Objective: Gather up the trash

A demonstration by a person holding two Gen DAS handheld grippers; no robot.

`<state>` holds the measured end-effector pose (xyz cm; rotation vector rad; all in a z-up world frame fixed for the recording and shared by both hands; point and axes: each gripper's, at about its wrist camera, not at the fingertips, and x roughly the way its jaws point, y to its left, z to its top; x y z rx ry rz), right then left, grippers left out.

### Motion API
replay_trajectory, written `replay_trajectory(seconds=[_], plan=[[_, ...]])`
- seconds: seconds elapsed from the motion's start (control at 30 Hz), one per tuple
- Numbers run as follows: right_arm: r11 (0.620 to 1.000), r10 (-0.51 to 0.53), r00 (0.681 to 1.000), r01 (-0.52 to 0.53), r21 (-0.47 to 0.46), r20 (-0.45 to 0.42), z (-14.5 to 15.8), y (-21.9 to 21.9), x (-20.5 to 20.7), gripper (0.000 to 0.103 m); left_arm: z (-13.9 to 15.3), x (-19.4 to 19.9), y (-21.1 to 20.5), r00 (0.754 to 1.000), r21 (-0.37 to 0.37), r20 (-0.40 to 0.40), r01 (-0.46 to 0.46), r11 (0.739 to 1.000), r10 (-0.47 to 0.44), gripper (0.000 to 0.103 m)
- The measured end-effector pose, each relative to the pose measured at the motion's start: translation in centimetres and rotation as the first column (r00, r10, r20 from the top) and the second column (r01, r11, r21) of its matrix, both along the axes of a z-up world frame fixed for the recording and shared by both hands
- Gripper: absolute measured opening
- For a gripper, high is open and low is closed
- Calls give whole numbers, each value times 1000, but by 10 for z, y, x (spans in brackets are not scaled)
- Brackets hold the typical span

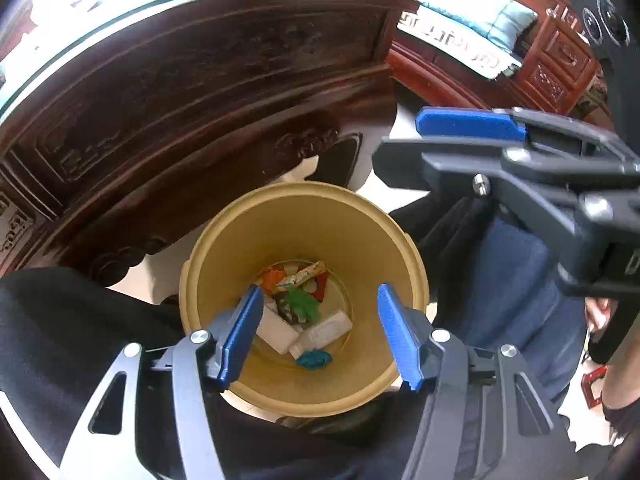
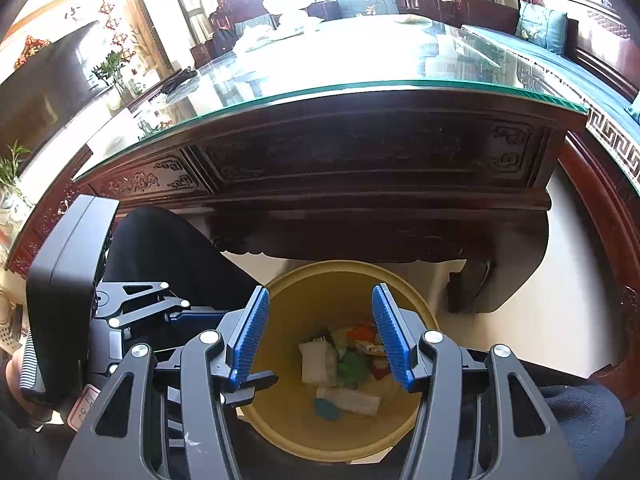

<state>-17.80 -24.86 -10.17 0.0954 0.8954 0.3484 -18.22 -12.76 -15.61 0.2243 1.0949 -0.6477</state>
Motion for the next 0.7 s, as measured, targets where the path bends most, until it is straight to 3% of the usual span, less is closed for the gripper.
replay_trajectory(seconds=[0.3,0.7], plan=[[1000,10,995,-13,26,97,35,14,12,54,46,26,22,982,-40,143,-122,992,127,59],[996,71,957,-81,26,281,116,55,80,62,141,91,57,895,-125,348,-251,960,280,59]])
